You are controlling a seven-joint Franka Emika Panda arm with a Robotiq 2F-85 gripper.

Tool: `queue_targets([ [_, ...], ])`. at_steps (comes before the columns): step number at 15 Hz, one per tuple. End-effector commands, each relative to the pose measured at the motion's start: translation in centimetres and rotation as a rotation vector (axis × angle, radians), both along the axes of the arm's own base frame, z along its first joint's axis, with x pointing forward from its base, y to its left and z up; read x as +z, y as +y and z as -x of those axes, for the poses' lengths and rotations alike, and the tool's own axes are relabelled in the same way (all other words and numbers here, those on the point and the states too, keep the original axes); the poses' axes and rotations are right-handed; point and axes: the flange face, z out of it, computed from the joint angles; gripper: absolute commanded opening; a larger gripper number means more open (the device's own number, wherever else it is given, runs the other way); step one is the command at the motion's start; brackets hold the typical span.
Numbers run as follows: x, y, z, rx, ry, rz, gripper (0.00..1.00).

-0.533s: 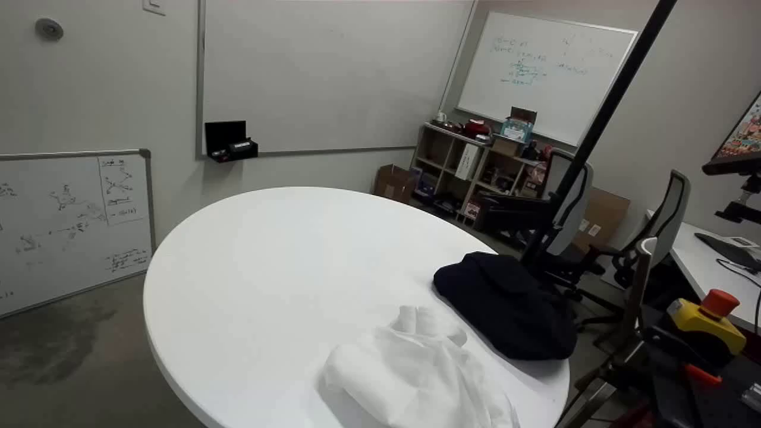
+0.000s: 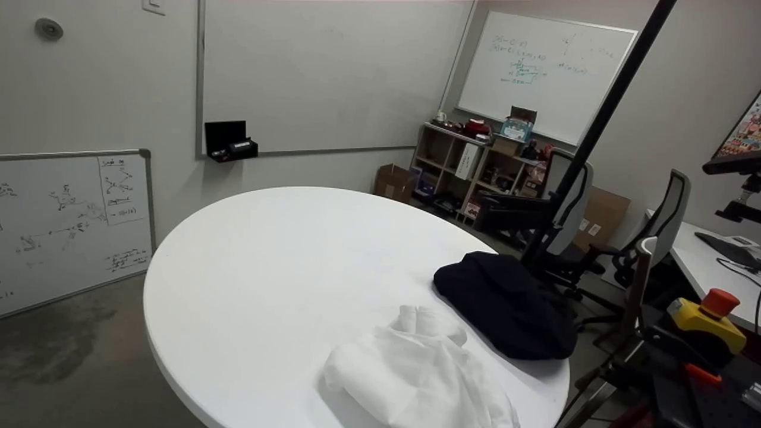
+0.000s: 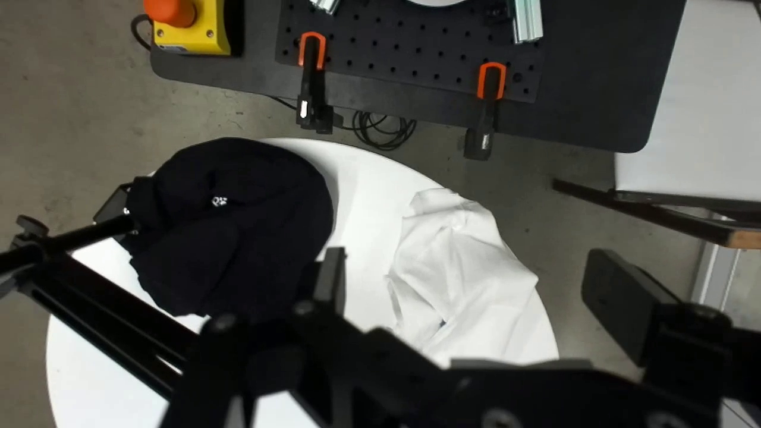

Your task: Pick the black cloth and hang it on the object

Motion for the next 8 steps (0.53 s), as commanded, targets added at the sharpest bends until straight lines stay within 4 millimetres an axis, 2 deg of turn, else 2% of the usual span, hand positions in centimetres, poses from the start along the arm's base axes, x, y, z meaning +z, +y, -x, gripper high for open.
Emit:
queue_targets([
  [1, -4.1, -3.8, -0.4, -0.13, -0.004, 0.027, 1.0],
  [4, -8.4, -7.9, -0.6, -0.256, -0.02, 0.063, 1.0],
  [5, -7.7, -9.3, -2.2, -0.293, -0.034, 0.075, 1.0],
  [8, -9.7, -13.4, -3.3, -0.432, -0.118, 0.087, 1.0],
])
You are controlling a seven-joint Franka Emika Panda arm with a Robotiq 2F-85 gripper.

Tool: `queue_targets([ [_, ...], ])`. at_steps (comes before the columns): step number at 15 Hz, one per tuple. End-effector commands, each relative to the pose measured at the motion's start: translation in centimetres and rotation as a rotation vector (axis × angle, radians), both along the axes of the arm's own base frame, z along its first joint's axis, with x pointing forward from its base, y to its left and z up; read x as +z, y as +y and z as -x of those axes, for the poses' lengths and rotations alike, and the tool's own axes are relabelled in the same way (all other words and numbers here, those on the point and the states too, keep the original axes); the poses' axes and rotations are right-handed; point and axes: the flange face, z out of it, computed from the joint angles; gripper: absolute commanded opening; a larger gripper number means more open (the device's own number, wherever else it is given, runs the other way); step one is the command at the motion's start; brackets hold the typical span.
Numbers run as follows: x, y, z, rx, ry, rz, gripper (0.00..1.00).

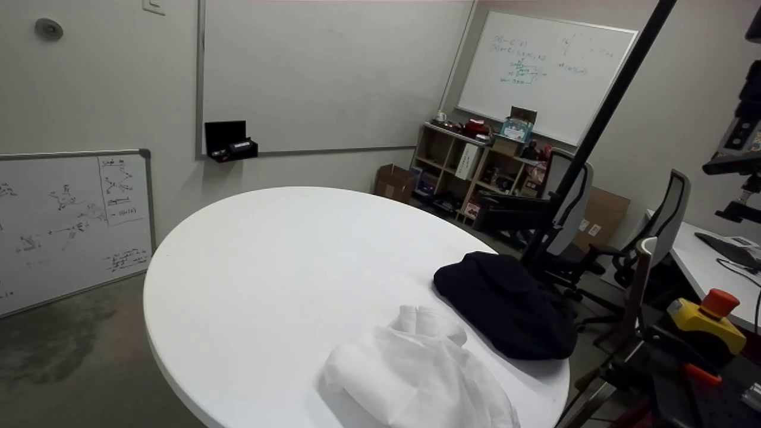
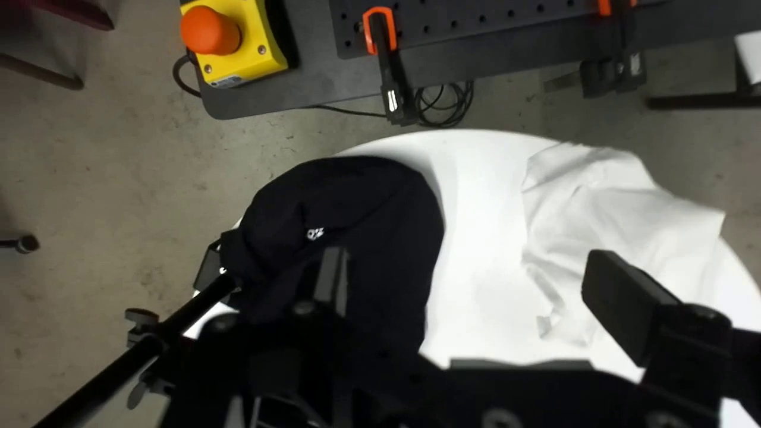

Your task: Pick the black cloth and hang it on the object

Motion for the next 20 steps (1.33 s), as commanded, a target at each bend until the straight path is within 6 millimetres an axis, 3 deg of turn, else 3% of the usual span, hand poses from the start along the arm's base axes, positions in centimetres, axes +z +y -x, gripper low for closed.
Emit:
queue_targets([
  [1, -2.4, -4.6, -2.0, -0.157, -0.068, 0.026, 1.0],
  [6, -8.1, -10.8, -3.5, -0.259, -0.109, 0.114, 1.0],
  [9, -12.2, -13.0, -3.7, -0.275, -0.104, 0.191, 1.0],
  [13, -16.7, -14.2, -4.4, -0.256, -0.074, 0.29, 1.0],
  [16, -19.4, -14.0, -5.7, -0.24, -0.063, 0.351, 1.0],
  [20, -21.2, -12.9, -8.0, -0.249, -0.049, 0.347, 1.0],
])
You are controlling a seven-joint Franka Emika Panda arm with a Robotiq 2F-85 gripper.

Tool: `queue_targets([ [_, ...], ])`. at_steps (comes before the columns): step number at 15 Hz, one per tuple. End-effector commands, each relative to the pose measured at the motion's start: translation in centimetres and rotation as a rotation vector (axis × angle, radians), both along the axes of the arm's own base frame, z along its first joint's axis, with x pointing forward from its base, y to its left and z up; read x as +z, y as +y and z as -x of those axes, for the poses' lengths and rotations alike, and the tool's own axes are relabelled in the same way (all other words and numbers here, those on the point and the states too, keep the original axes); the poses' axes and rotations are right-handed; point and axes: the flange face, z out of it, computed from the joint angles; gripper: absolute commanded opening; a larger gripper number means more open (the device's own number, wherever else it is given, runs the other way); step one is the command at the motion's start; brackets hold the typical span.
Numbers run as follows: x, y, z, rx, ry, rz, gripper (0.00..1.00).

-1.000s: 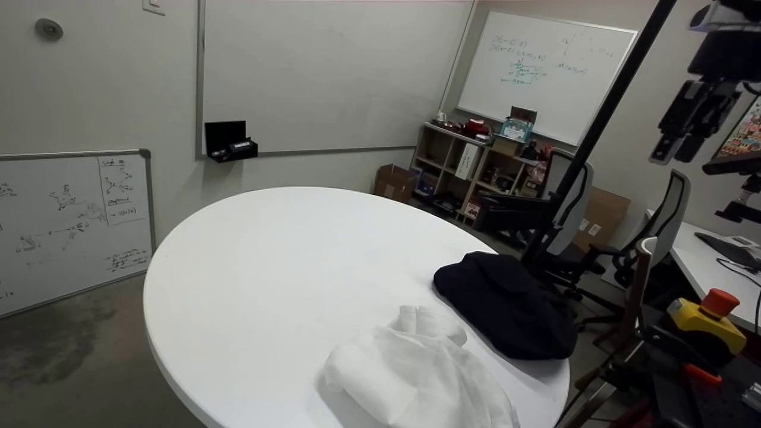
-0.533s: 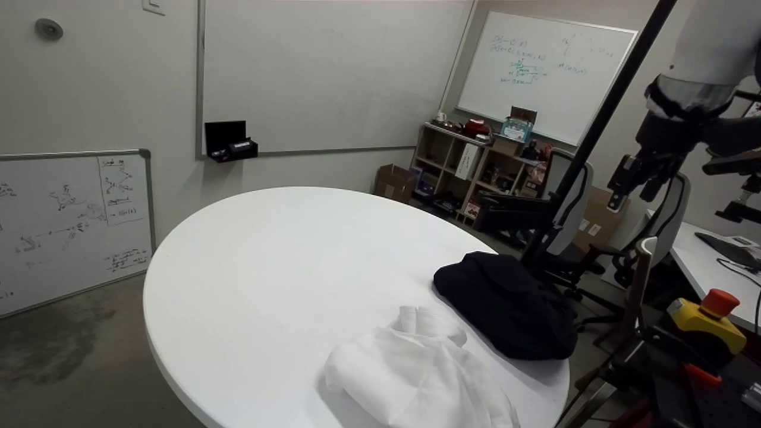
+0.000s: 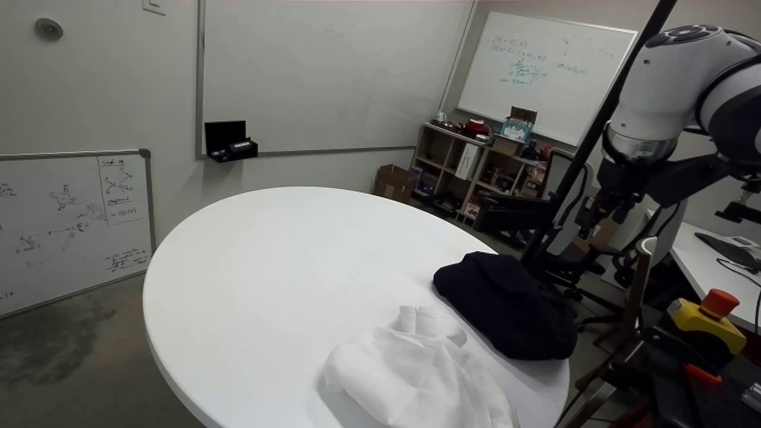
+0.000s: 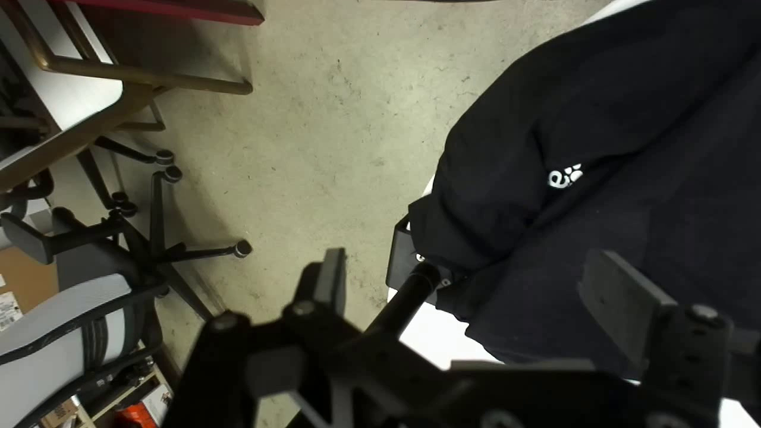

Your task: Pick the black cloth and hang it on the object

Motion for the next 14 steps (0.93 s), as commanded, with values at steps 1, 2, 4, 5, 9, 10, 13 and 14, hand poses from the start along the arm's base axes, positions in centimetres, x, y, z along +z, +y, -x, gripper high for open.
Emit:
queue_targets([
  [1, -0.4, 0.3, -0.7, 0.001, 0.004, -0.004, 1.0],
  [2, -0.8, 0.5, -1.2, 0.006, 0.008, -0.006, 1.0],
  [4, -1.2, 0.7, -1.8, 0.012, 0.013, -0.007, 1.0],
  [5, -1.2, 0.6, -1.8, 0.011, 0.014, -0.007, 1.0],
  [9, -1.6, 0.5, -1.4, 0.001, -0.069, -0.001, 1.0],
  [10, -2.1, 0.4, -1.4, -0.007, -0.11, 0.002, 1.0],
  [13, -3.7, 0.2, -1.2, -0.017, -0.191, 0.008, 1.0],
  [14, -4.5, 0.2, -1.1, -0.019, -0.21, 0.01, 1.0],
])
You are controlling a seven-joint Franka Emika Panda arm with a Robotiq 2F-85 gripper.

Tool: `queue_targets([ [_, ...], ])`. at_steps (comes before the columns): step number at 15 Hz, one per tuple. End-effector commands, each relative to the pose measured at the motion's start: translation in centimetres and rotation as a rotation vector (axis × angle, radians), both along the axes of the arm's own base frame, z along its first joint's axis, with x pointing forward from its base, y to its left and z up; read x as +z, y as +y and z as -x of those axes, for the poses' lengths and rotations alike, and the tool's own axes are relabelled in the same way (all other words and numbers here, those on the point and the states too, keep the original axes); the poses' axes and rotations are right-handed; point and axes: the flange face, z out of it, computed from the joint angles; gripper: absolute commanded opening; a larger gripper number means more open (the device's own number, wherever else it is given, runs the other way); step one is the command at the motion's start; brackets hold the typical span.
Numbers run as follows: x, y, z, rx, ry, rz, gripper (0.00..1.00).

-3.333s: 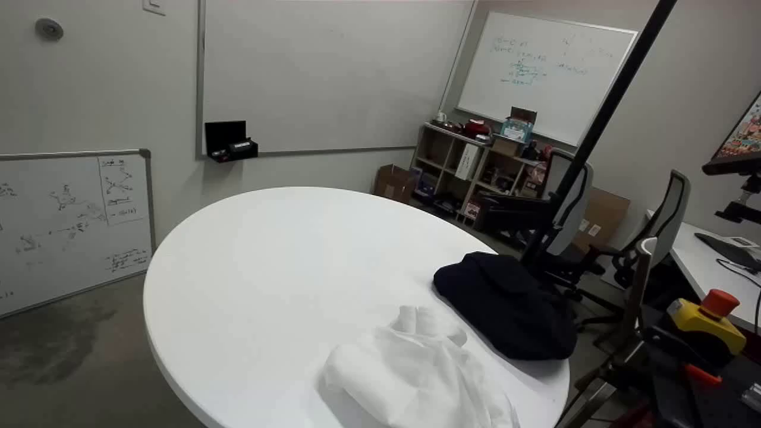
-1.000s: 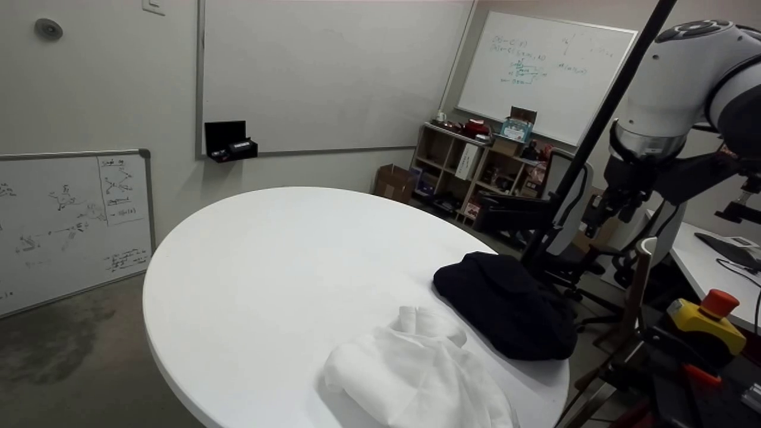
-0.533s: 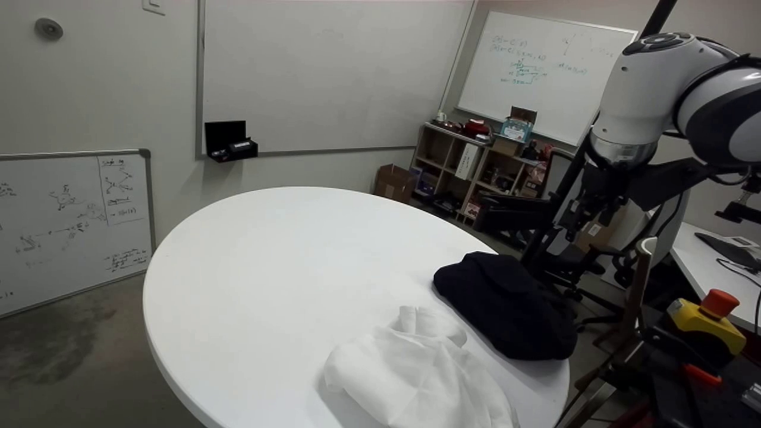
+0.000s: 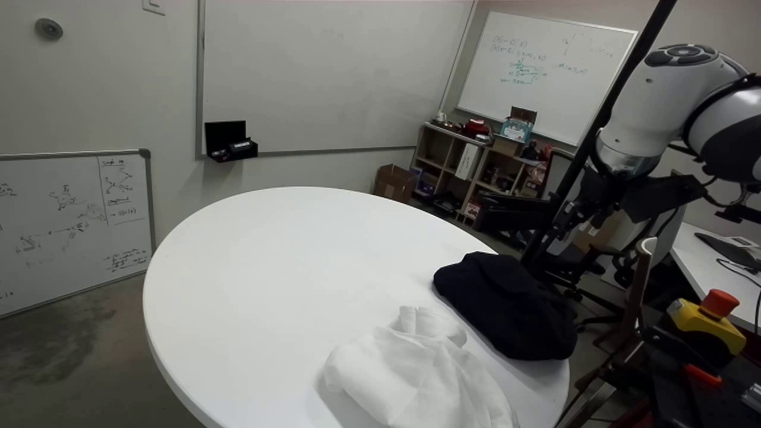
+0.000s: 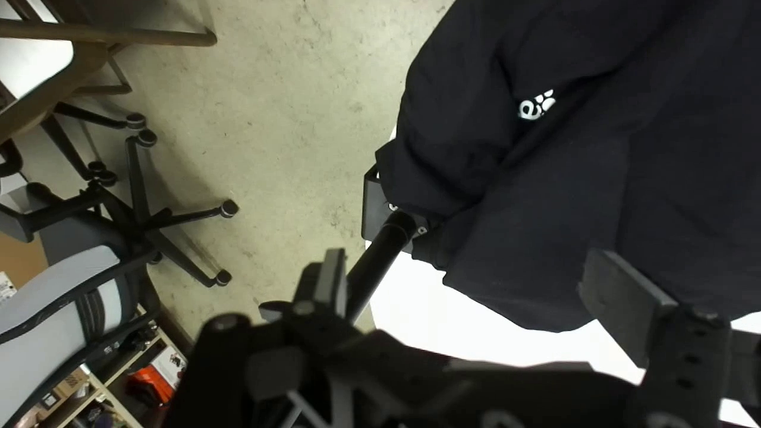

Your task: Pick the black cloth and hang it on the object

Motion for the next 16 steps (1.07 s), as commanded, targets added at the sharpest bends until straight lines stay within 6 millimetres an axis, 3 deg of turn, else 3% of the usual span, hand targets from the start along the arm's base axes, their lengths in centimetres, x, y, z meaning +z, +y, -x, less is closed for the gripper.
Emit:
queue_targets([
  [1, -2.8, -0.1, 0.0, -0.013, -0.07, -0.001, 1.0],
  [9, -10.4, 0.5, -0.4, 0.016, -0.073, -0.052, 1.0],
  [16, -16.7, -0.8, -1.8, -0.007, -0.037, -0.191, 1.0],
])
